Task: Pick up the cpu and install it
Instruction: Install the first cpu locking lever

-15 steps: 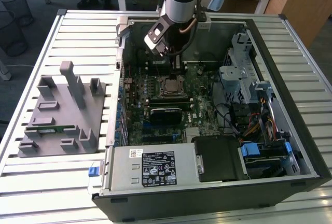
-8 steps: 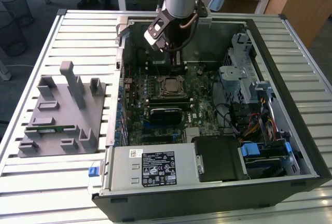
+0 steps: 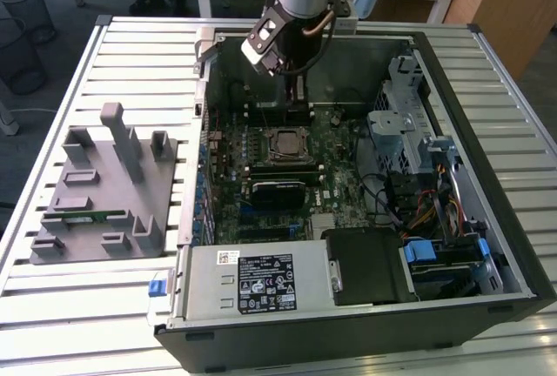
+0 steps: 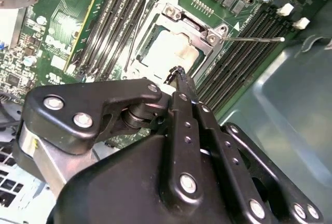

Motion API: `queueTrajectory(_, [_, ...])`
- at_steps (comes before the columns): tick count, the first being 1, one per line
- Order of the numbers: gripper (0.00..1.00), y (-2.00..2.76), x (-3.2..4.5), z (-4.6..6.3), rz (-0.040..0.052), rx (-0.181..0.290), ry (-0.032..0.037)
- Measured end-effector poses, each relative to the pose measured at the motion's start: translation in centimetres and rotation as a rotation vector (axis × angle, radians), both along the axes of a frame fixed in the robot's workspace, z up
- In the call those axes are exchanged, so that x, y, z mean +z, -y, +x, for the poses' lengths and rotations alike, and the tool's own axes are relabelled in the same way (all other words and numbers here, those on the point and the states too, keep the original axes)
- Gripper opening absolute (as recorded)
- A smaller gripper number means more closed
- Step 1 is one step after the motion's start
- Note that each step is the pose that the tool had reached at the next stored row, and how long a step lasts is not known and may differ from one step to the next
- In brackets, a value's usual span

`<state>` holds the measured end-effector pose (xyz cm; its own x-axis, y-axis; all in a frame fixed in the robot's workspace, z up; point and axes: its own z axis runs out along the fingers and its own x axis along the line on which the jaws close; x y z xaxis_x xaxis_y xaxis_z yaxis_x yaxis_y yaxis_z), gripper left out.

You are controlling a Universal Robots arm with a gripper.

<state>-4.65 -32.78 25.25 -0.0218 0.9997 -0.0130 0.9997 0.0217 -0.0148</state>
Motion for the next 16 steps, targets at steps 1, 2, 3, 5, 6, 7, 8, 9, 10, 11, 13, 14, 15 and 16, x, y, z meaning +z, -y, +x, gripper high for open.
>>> queueTrajectory(1, [0.11,0.00,0.22,0.0,-0.0001,0.000,0.0000])
queueTrajectory(2, [0.11,0.00,0.46,0.0,-0.0003,0.000,-0.0001])
queueTrajectory(3, [0.11,0.00,0.76,0.0,-0.0003,0.000,0.0000])
queueTrajectory(5, [0.11,0.00,1.22,0.0,-0.0005,0.000,-0.0001])
queueTrajectory(6, [0.11,0.00,1.48,0.0,-0.0003,0.000,0.0000])
queueTrajectory(7, [0.11,0.00,1.82,0.0,-0.0002,0.000,0.0001])
queueTrajectory(8, [0.11,0.00,2.20,0.0,-0.0004,0.000,0.0000])
queueTrajectory(9, [0.11,0.00,2.62,0.0,-0.0004,0.000,0.0000])
queueTrajectory(10, [0.11,0.00,3.04,0.0,-0.0004,0.000,0.0001])
queueTrajectory(11, [0.11,0.00,3.40,0.0,-0.0003,0.000,0.0004])
queueTrajectory(13, [0.11,0.00,3.83,0.0,-0.0015,0.000,0.0005])
queueTrajectory(14, [0.11,-0.02,3.82,0.0,-0.0045,0.000,0.0007])
queueTrajectory(15, [0.11,-0.03,3.83,0.0,-0.0075,0.000,0.0007])
queueTrajectory(16, [0.11,-0.04,3.83,0.0,-0.0098,0.007,0.0006])
